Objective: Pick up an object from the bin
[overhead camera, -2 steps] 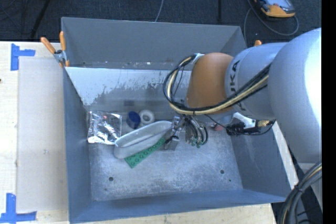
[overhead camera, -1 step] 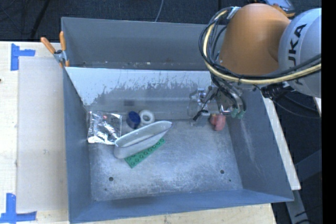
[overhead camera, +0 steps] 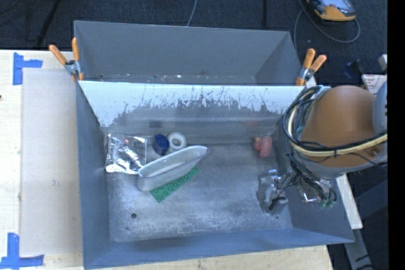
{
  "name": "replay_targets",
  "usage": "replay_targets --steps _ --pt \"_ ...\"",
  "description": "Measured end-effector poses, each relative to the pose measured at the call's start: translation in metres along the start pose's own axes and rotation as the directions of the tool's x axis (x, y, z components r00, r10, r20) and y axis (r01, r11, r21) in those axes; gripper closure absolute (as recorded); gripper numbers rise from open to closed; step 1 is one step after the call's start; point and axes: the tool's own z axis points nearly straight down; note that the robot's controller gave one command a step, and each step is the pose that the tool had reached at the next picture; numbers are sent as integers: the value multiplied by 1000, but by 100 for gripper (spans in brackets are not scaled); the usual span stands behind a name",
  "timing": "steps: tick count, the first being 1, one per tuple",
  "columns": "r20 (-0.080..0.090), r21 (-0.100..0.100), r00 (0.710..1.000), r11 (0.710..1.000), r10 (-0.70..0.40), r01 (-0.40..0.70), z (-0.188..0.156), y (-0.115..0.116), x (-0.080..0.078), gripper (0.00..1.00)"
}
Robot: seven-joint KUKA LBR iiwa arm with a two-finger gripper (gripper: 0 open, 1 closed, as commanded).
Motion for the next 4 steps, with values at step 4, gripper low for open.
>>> replay_targets --steps 4 --pt "9 14 631 631 -776 776 -89 -45 -15 100"
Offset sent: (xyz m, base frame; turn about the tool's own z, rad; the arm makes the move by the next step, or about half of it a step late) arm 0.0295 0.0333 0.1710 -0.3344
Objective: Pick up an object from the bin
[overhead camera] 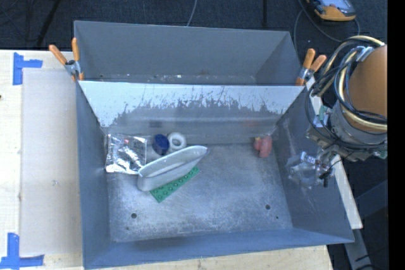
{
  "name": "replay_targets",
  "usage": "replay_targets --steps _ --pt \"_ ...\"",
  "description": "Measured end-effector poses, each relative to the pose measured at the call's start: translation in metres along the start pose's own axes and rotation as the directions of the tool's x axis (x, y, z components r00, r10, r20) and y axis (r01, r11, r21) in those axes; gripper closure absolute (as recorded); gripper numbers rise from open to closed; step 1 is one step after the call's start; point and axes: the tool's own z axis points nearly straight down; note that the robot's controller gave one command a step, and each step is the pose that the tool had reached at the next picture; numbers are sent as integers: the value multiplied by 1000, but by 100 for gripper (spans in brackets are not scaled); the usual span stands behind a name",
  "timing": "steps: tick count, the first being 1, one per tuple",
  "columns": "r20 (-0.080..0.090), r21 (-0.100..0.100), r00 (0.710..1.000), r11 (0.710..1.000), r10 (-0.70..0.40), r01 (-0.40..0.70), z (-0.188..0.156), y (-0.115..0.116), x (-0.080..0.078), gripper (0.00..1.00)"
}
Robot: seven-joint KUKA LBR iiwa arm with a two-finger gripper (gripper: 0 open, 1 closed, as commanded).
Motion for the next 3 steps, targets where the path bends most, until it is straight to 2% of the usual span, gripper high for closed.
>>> replay_targets --steps 1,2,3 --pt "2 -10 931 931 -364 364 121 -67 -32 100" --pt "2 -3 842 842 -539 539 54 -69 -16 100" --pt "4 -10 845 845 -534 534 76 -59 -22 100"
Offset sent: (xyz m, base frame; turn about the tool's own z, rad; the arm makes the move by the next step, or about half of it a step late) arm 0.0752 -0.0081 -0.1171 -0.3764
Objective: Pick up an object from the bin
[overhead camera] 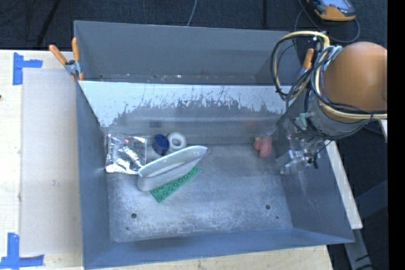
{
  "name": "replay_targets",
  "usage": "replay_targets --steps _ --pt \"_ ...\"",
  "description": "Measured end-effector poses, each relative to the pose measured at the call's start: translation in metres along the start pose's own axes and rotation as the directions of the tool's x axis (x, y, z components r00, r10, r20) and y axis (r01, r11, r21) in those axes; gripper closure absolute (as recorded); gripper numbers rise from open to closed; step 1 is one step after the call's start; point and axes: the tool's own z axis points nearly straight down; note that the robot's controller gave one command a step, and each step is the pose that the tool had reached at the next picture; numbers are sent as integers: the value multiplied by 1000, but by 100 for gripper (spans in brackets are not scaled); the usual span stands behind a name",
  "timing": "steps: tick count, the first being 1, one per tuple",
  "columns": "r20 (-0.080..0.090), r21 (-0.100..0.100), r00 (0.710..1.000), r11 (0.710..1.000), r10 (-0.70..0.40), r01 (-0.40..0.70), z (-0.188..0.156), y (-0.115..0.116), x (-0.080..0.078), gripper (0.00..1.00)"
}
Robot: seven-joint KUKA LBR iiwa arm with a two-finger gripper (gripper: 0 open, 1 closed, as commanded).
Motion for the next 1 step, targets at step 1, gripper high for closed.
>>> replay_targets --steps 1 --pt "-6 12 985 985 -174 174 -253 -4 28 100"
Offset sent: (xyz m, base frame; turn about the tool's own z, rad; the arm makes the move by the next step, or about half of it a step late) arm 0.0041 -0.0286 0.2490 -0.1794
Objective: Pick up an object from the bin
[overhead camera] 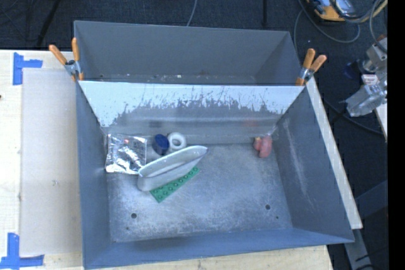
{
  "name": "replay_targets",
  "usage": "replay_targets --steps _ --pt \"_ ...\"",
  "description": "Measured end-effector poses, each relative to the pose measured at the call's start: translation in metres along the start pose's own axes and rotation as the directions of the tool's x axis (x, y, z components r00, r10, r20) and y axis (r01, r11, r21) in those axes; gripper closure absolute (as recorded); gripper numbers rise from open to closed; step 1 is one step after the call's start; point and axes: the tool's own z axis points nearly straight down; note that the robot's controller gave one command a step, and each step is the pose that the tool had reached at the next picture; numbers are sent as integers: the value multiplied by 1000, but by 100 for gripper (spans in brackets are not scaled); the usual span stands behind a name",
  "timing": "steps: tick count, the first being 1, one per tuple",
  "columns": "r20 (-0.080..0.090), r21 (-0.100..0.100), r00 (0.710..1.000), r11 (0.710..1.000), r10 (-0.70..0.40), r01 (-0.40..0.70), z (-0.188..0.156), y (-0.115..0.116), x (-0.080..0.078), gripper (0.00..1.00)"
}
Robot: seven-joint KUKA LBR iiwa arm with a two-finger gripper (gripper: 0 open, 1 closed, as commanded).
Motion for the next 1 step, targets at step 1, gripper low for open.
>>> replay_targets --steps 1 --pt "12 -17 985 985 -173 173 210 28 -36 100"
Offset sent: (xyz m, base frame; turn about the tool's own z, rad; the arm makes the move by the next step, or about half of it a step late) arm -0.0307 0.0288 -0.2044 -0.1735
